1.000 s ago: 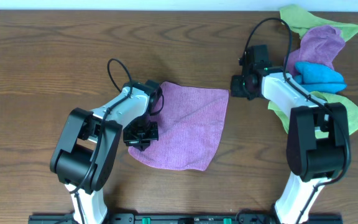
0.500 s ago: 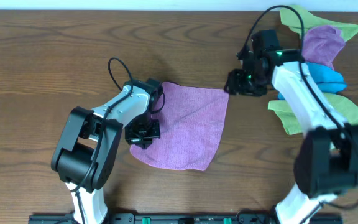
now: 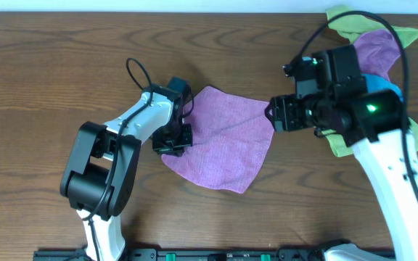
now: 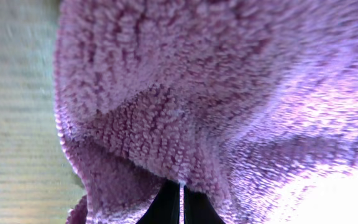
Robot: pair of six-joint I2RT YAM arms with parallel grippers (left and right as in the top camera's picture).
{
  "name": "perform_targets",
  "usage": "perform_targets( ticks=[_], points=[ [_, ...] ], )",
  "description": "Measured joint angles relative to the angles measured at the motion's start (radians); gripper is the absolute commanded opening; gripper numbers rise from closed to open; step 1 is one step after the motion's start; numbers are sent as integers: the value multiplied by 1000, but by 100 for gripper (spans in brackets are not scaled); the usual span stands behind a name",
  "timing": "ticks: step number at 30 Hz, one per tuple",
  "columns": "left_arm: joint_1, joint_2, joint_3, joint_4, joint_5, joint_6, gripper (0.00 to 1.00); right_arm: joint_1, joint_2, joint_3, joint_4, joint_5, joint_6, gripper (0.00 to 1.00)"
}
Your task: Fold the cloth
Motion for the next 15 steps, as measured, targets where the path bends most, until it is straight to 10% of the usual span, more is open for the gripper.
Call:
perform_targets(
  ticks=[2,4,15],
  points=[
    [0,-26,6,11,-3,3,6,0,-7,0,-18,6,-2,44],
    [0,-60,22,10,-6,6,6,0,-4,-1,-27,11,-5,2],
    [-1,-222,55,295,-28,67,6,5,-2,-19,-10,17,1,2]
  ],
)
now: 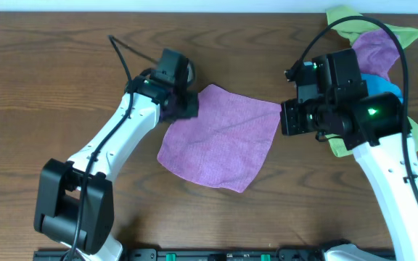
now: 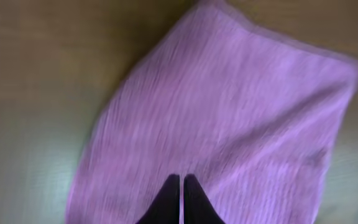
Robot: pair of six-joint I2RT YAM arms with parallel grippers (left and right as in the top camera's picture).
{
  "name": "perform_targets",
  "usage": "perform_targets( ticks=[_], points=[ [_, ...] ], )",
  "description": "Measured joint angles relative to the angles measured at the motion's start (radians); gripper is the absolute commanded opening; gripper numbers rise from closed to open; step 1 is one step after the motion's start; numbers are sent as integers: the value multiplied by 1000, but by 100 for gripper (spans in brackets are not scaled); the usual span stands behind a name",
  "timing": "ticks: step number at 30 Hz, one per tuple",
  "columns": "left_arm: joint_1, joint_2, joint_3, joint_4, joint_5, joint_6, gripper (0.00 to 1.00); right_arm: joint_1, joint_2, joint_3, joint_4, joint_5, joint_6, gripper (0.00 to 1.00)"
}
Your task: Fold the cloth
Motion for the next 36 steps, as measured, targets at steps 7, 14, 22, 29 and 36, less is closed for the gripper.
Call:
perform_targets(
  ticks=[7,14,22,29,36],
  points=[
    [0,115,2,235,15,3,6,0,0,-1,1,-2,0,2],
    [0,231,2,299,37,-3,6,1,0,-2,6,-10,0,1],
    [-17,275,2,316,43,-3,6,1,0,-2,13,-23,0,2],
    [-53,322,8,285,46,-5,5,1,0,-3,13,-42,0,2],
    [-74,317,40,99,65,-6,6,1,0,-3,24,-44,0,1]
  ],
)
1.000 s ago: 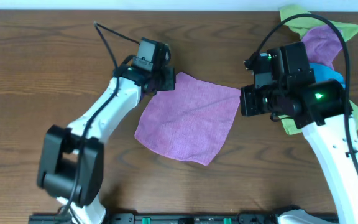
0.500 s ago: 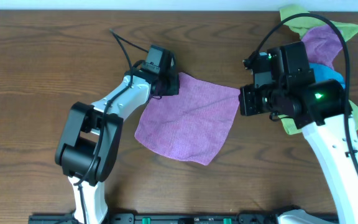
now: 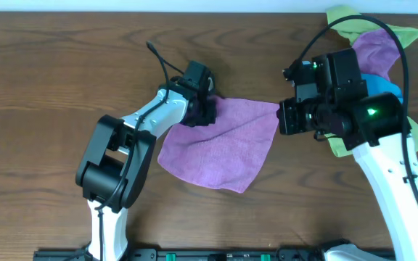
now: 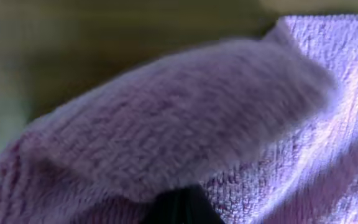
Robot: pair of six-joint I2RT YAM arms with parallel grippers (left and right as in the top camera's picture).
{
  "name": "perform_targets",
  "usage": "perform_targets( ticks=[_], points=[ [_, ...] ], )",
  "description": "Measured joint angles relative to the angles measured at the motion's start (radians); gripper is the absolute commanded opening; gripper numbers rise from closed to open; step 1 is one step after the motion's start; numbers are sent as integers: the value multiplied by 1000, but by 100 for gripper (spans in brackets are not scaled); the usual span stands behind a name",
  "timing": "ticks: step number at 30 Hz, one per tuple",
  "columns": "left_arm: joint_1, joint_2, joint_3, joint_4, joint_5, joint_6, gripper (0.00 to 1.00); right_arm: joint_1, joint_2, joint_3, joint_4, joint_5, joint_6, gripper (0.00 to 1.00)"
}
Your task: Fold the cloth
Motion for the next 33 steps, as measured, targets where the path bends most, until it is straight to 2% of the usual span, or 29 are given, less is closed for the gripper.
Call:
perform_targets(
  ticks=[6,12,18,26,31,33],
  points=[
    [-32,-9,11,-199,14,0,6,0,0,0,13,0,0,2],
    [-41,-14,9,-214,14,-8,6,0,0,0,15,-1,0,2],
    [-48,-61,-23,-198,-51,-23,6,0,0,0,15,0,0,2],
    [-48,-241,-29,-45,-214,-15,6,0,0,0,16,-1,0,2],
    [-42,-256,-29,9,-294,-14,6,0,0,-1,16,-1,0,2],
    [-26,-242,-29,5,-290,-11,17,0,0,-1,15,0,0,2]
  ],
)
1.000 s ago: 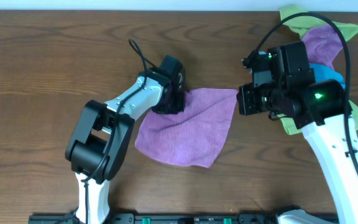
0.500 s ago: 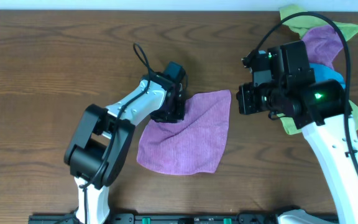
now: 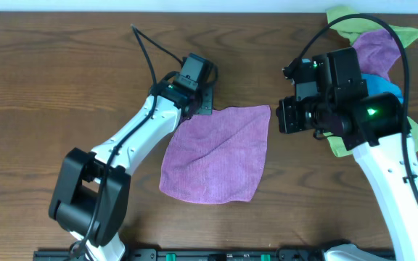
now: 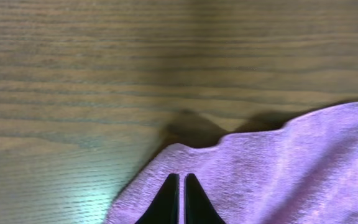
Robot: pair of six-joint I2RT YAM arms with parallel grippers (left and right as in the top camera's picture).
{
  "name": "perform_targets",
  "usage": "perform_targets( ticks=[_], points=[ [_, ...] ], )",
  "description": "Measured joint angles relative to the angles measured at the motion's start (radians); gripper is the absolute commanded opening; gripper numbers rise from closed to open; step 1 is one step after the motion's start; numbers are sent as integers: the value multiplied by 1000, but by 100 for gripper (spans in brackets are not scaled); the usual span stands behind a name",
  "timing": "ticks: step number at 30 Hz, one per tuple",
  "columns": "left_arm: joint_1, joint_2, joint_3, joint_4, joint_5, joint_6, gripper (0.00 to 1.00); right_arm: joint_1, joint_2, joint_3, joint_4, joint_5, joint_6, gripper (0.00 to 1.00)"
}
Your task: Fold the cloth
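Observation:
A purple cloth (image 3: 216,156) lies spread in one layer on the wooden table (image 3: 49,87), roughly square. My left gripper (image 3: 193,110) sits at its far left corner. In the left wrist view its fingertips (image 4: 181,178) are pressed together over the cloth (image 4: 278,168) just inside the edge, which is slightly raised and casts a shadow. My right gripper (image 3: 280,116) hovers next to the cloth's far right corner. The arm hides its jaws, so I cannot tell whether it holds anything.
A heap of green, purple and blue cloths (image 3: 376,43) lies at the far right behind the right arm. A black rail (image 3: 194,255) runs along the table's near edge. Bare wood stretches left of the left arm.
The left gripper has shifted slightly left and away. The corner that was bunched over its fingers is drawn out flat. The cloth has gone from a diamond to a squarer sheet.
First the left gripper was shut on the cloth's left corner, low on the diamond. Then it was farther back with that corner pulled out. Then it sat nearer the middle with the corner humped over it. Now the cloth lies squared; the right arm has barely moved.

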Motion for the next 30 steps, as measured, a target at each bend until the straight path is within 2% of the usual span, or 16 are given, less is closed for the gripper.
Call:
perform_targets(
  ticks=[1,3,4,5,11,23,30],
  points=[
    [9,6,0,-5,8,4,18,0,0,0,-1,0,0,2],
    [45,21,0,-18,52,10,30,0,0,0,-5,0,0,2],
    [66,26,0,-20,83,14,44,0,0,0,-5,0,0,2],
    [93,30,0,-16,124,12,51,0,0,0,-5,0,0,2],
    [263,32,0,40,378,39,63,0,0,0,-7,0,0,2],
    [307,58,-53,-151,594,185,58,0,0,0,-11,-3,15,1],
    [407,65,-176,-132,704,252,60,0,0,0,-12,-14,15,2]
  ],
)
